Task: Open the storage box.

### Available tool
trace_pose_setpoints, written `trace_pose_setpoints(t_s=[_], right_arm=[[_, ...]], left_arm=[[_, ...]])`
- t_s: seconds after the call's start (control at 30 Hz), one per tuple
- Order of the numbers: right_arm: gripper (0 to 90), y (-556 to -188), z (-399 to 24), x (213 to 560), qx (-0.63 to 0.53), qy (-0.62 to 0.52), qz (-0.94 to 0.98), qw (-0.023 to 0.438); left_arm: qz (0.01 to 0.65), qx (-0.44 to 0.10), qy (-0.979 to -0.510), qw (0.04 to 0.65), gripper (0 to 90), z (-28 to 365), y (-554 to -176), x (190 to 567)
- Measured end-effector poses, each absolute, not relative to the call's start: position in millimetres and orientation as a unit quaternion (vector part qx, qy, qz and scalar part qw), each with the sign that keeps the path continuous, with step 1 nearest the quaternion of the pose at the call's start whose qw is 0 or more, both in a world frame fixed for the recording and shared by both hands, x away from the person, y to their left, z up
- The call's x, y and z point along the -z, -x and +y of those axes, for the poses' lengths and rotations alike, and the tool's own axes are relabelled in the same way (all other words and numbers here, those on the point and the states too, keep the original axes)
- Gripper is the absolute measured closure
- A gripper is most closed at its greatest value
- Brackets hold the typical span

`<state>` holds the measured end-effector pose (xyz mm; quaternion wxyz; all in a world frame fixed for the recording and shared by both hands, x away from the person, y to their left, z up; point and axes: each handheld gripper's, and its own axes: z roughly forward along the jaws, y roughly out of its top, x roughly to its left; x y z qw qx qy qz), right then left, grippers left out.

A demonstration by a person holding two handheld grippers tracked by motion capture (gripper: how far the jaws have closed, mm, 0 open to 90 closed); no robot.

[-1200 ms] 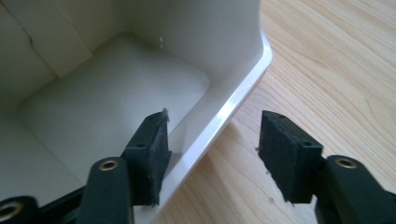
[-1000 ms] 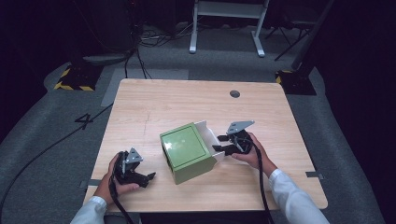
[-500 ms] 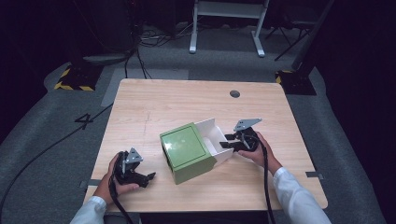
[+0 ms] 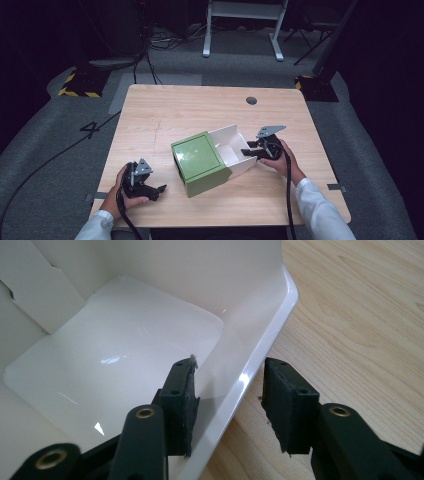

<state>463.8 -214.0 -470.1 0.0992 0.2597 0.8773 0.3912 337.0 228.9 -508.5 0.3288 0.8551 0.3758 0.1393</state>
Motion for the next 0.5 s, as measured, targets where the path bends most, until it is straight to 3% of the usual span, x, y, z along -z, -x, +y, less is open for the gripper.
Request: trace_pose_setpoints(t_s=[0.5], right_arm=[[57.2, -465.7, -217.9, 470.2, -0.389, -0.265, 0.876, 0.109]], left_arm=[[0.378, -0.139, -0.854, 0.330, 0.5, 228.7, -336.7, 508.7]])
